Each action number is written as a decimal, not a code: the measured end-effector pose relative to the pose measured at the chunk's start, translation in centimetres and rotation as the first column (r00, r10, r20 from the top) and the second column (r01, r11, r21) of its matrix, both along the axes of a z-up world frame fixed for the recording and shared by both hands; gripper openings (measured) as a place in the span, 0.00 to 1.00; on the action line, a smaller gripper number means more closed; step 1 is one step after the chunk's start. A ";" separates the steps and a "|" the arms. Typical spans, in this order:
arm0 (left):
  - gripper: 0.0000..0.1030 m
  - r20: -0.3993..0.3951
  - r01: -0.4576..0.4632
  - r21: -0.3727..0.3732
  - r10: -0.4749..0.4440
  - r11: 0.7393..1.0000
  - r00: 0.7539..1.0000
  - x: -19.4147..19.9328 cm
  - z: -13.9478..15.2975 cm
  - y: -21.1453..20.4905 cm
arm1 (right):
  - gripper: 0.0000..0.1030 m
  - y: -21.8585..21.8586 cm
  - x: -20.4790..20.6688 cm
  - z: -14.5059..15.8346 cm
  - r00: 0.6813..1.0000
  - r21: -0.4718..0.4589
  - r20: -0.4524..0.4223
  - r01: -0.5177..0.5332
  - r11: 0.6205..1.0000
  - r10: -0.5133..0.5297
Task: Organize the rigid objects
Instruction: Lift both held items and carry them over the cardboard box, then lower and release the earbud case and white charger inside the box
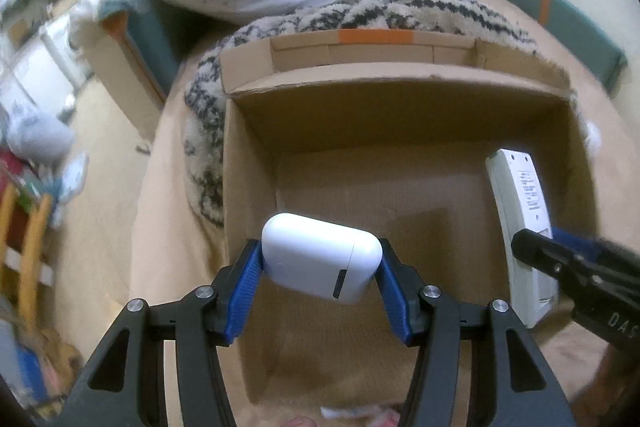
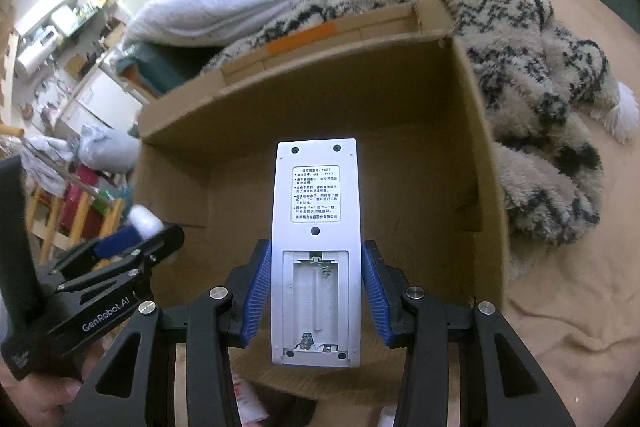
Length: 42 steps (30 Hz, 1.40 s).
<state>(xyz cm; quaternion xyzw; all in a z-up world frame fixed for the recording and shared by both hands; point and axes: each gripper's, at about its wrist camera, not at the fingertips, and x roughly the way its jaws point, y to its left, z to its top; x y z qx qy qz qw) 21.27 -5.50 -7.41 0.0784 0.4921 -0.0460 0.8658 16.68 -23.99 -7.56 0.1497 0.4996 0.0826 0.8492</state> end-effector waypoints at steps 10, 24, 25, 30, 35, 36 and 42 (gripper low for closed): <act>0.51 -0.053 0.001 0.001 0.000 1.000 0.999 0.8 -2.5 -0.4 | 0.45 1.5 1.1 -2.6 0.998 -0.063 -0.067 -0.017 0.998 0.013; 0.52 -0.027 0.019 0.043 -0.018 0.999 0.999 0.4 -3.1 -1.2 | 0.45 1.2 2.1 -4.0 0.991 -0.094 -0.127 0.025 0.995 -0.037; 0.52 -0.026 0.018 0.040 -0.017 0.999 1.000 0.4 -3.1 -1.2 | 0.45 1.2 2.1 -3.9 0.991 -0.095 -0.127 0.025 0.995 -0.037; 0.52 -0.021 0.017 0.041 -0.016 0.999 1.000 0.3 -3.1 -1.1 | 0.46 1.3 2.0 -3.7 0.993 -0.100 -0.112 0.032 0.994 -0.043; 0.52 -0.019 0.015 0.042 -0.015 0.999 1.000 0.3 -3.1 -1.1 | 0.46 1.5 1.8 -2.5 0.998 -0.117 -0.050 0.031 0.993 -0.037; 0.52 -0.018 0.016 0.042 -0.015 0.999 1.000 0.3 -3.1 -1.1 | 0.51 1.5 1.8 -2.5 0.998 -0.114 -0.047 0.030 0.993 -0.035; 0.52 -0.015 0.019 0.050 -0.018 0.999 1.000 0.3 -3.1 -1.2 | 0.66 1.2 2.1 -2.1 0.998 -0.067 -0.039 0.040 0.997 -0.043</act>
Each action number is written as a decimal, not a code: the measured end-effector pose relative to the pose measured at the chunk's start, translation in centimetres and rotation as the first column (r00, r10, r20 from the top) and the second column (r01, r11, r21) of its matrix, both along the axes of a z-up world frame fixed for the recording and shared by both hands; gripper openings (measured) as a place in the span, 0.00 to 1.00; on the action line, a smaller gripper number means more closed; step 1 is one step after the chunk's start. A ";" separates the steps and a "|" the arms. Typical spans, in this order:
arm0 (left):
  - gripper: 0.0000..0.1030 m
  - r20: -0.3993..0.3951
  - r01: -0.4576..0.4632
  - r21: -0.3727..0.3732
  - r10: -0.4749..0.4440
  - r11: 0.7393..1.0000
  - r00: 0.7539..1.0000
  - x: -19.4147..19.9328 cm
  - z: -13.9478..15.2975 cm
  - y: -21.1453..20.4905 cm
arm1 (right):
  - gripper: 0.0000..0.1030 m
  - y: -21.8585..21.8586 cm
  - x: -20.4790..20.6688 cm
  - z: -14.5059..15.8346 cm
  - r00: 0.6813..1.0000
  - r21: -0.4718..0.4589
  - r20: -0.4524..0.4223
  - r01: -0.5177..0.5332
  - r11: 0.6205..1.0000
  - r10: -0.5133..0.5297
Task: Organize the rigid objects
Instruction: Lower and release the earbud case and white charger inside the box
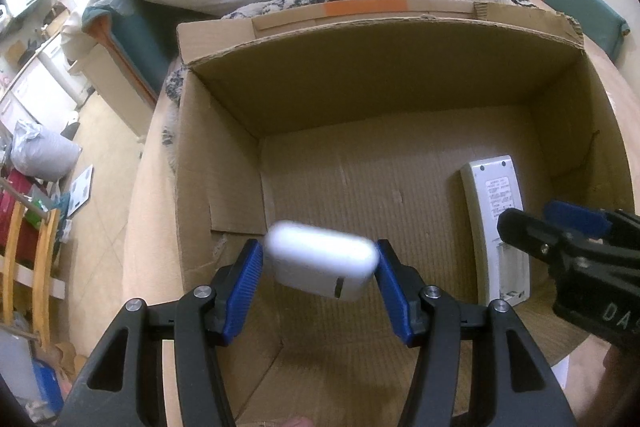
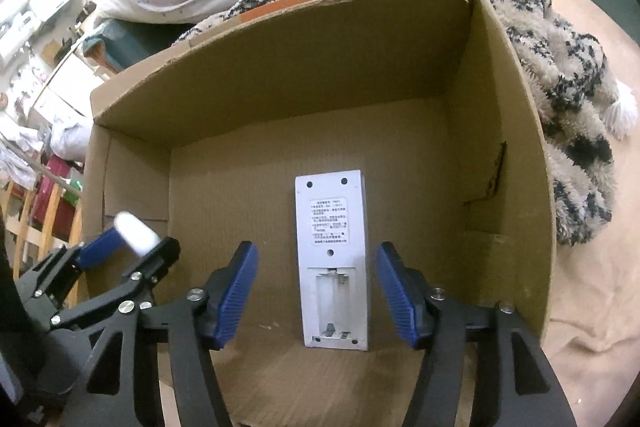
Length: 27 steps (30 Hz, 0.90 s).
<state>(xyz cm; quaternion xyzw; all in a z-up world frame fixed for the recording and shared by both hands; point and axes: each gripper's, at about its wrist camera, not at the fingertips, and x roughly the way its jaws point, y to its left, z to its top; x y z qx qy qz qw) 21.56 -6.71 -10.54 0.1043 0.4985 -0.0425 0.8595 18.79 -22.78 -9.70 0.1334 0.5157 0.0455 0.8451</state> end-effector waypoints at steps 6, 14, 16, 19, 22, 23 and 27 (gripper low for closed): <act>0.65 -0.007 0.002 -0.029 -0.002 1.000 1.000 -0.1 0.2 0.1 | 0.67 -0.5 -0.2 0.6 1.000 0.031 0.019 0.011 0.999 -0.011; 0.82 -0.015 0.019 -0.038 -0.020 0.999 1.000 -1.2 0.7 -0.4 | 0.76 -0.7 -1.0 1.4 0.999 0.062 0.037 0.008 0.998 -0.010; 0.83 0.000 0.010 -0.050 -0.010 0.999 1.000 -1.6 1.3 -0.3 | 0.78 -0.7 -1.3 1.9 0.999 0.051 0.053 0.007 0.999 -0.009; 0.83 0.034 0.014 -0.036 -0.013 0.999 0.999 -2.3 2.1 -0.3 | 0.85 -0.7 -1.8 2.8 0.997 0.048 0.081 0.008 0.999 -0.011; 0.83 0.066 0.032 -0.021 -0.031 0.999 0.997 -3.2 3.1 -0.2 | 0.88 -0.9 -2.5 3.7 0.995 0.053 0.100 0.016 0.998 -0.021; 0.84 0.072 0.035 -0.019 -0.034 0.999 0.997 -3.4 3.4 -0.2 | 0.88 -1.1 -2.8 3.9 0.994 0.058 0.105 0.018 0.998 -0.024; 0.84 0.070 0.025 -0.024 -0.023 0.999 0.997 -4.1 4.5 0.4 | 0.88 -1.7 -4.2 4.9 0.992 0.078 0.120 0.025 0.997 -0.034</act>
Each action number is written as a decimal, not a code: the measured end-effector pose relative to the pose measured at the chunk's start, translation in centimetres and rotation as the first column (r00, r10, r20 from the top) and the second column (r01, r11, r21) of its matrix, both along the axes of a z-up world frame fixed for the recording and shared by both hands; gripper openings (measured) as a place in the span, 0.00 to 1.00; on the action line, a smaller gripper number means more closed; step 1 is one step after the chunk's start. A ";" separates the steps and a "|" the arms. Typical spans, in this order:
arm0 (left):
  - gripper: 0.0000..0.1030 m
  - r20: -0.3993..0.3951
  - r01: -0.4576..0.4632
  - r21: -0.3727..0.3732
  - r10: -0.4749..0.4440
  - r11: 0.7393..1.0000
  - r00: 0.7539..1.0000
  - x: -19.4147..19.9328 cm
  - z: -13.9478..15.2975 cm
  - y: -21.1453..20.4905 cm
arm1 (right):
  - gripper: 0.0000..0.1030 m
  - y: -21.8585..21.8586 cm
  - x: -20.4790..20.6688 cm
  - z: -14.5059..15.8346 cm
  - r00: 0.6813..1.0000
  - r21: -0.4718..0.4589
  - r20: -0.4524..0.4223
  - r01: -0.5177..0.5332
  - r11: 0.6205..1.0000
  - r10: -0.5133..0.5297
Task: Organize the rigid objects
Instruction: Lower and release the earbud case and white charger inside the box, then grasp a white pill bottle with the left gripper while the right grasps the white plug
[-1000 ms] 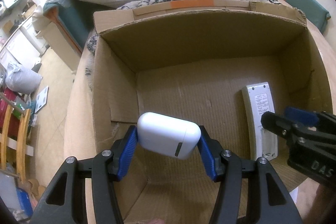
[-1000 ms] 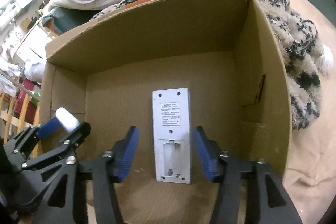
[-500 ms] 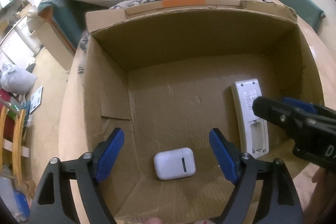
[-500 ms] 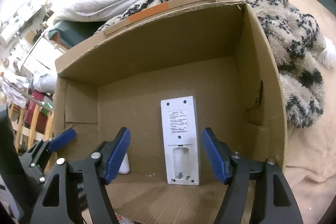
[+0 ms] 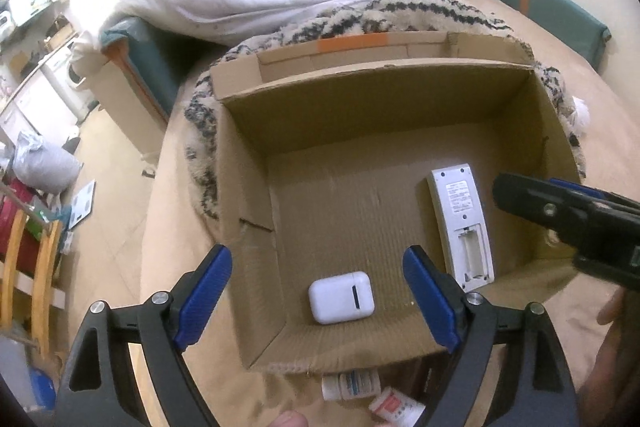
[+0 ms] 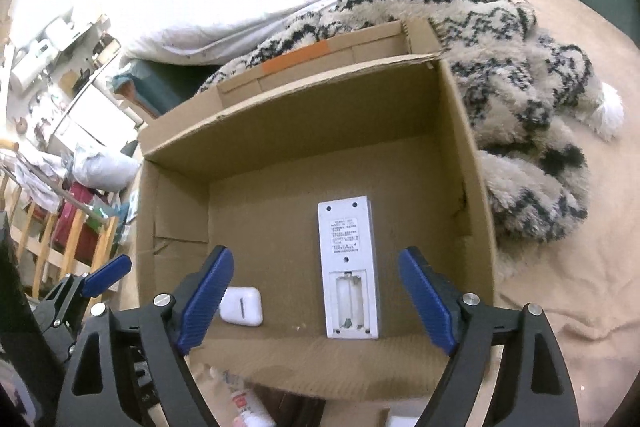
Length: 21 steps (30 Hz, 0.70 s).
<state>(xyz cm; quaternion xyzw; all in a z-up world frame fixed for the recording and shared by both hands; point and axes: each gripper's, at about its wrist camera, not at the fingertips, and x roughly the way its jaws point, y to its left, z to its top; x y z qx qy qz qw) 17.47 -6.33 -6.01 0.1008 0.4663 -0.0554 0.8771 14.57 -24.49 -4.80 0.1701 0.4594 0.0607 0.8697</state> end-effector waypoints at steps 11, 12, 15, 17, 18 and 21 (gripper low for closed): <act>0.84 -0.008 -0.067 -0.027 0.067 0.997 0.998 -3.5 2.3 3.1 | 0.88 0.7 -4.6 1.4 0.999 -0.014 0.019 -0.034 0.999 0.035; 0.84 -0.011 -0.077 -0.028 0.077 0.997 0.997 -3.9 2.2 3.6 | 0.88 0.7 -4.8 1.4 0.999 -0.020 0.016 -0.037 0.999 0.037; 0.84 -0.027 -0.104 -0.039 0.103 0.994 0.994 -4.8 1.8 4.7 | 0.88 0.9 -5.8 1.2 0.999 -0.023 0.006 -0.041 0.999 0.041; 0.84 -0.048 -0.133 -0.049 0.131 0.990 0.990 -5.3 1.3 5.6 | 0.88 0.8 -6.4 0.9 0.999 -0.016 -0.006 -0.039 0.999 0.039; 0.84 -0.058 -0.146 -0.052 0.143 0.988 0.988 -5.4 1.0 6.0 | 0.88 0.7 -6.6 0.7 0.999 -0.012 -0.013 -0.036 0.999 0.036; 0.84 -0.099 -0.189 -0.068 0.182 0.980 0.978 -5.7 0.1 7.2 | 0.88 0.5 -7.4 0.2 0.999 0.002 -0.036 -0.027 1.000 0.027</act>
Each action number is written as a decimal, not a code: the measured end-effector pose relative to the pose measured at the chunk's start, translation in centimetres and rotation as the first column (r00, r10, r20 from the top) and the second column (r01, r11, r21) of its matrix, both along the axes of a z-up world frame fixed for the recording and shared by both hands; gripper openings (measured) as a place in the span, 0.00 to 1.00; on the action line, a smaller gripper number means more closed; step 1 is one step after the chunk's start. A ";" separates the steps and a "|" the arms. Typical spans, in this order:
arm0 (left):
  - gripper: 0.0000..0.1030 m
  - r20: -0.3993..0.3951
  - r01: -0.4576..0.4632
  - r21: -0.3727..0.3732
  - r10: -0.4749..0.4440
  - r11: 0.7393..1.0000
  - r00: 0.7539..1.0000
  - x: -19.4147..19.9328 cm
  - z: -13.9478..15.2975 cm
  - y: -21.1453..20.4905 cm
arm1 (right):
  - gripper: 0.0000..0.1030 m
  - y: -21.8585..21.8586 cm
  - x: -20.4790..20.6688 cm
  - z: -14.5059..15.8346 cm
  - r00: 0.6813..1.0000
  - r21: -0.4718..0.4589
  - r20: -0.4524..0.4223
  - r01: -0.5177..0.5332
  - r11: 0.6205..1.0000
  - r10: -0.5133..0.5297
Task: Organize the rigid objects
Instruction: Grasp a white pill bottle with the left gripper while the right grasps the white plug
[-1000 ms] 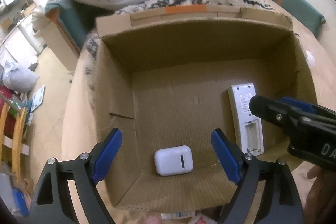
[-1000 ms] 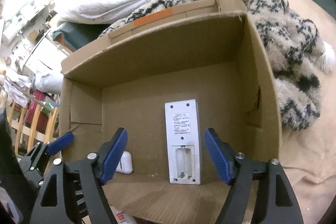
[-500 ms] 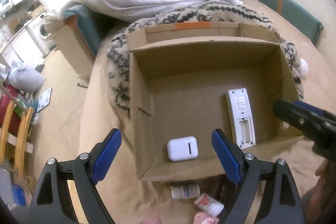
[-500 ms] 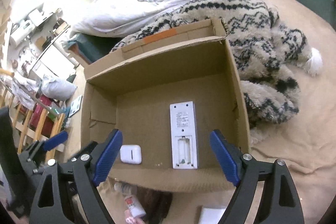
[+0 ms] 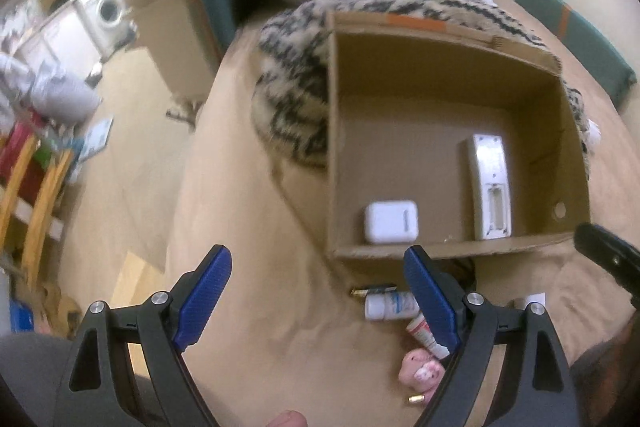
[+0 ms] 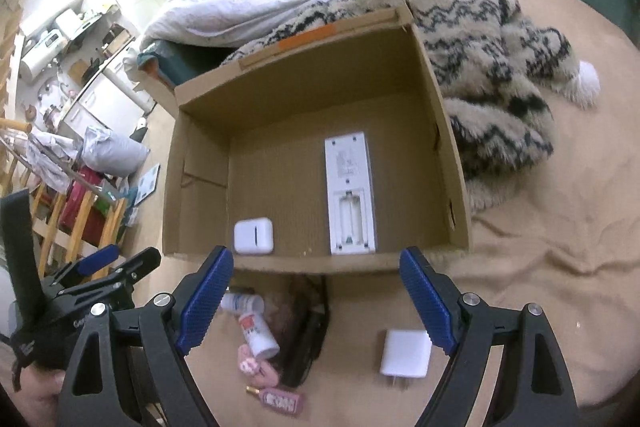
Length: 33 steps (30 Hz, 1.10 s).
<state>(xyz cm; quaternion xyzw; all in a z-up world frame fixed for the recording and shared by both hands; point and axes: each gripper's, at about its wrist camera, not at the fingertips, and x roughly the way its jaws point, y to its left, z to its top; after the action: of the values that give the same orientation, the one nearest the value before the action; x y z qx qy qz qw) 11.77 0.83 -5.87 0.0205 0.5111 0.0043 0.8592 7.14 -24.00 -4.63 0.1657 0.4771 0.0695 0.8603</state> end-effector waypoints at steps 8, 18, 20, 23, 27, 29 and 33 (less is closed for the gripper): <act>0.84 -0.063 -0.066 -0.027 0.065 0.997 0.996 -0.3 -1.5 1.9 | 0.88 -1.2 -1.3 -2.2 0.992 0.065 -0.107 0.074 0.995 -0.066; 0.84 -0.205 -0.083 -0.066 0.068 0.994 0.976 0.7 -5.0 1.4 | 0.88 -1.6 -0.7 -5.1 0.965 0.089 -0.241 0.126 0.988 -0.101; 0.83 -0.236 -0.073 -0.075 0.053 0.995 0.970 1.1 -5.9 0.6 | 0.88 -1.5 -0.6 -5.4 0.962 0.092 -0.252 0.128 0.987 -0.101; 0.82 -0.278 -0.041 -0.106 0.010 0.994 0.961 1.9 -7.0 -0.9 | 0.88 -1.7 -0.2 -6.0 0.957 0.112 -0.273 0.135 0.984 -0.101; 0.82 -0.315 -0.025 -0.136 -0.020 0.990 0.949 2.4 -8.4 -2.4 | 0.88 -2.7 -0.2 -7.3 0.931 0.083 -0.338 0.176 0.981 -0.138; 0.74 -0.339 -0.019 -0.127 -0.025 0.992 0.941 2.6 -9.3 -3.0 | 0.88 -3.1 -0.3 -8.2 0.910 0.040 -0.383 0.189 0.981 -0.160; 0.72 -0.356 -0.002 -0.104 -0.035 0.995 0.934 2.8 -10.4 -3.9 | 0.88 -2.7 -0.3 -9.5 0.893 0.016 -0.427 0.162 0.987 -0.140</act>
<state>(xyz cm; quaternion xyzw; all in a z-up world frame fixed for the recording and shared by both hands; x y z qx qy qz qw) 14.59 -3.03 -16.27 -0.0191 0.6582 -0.0331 0.7519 6.87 -26.70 -14.16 0.2352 0.6365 -0.0231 0.7342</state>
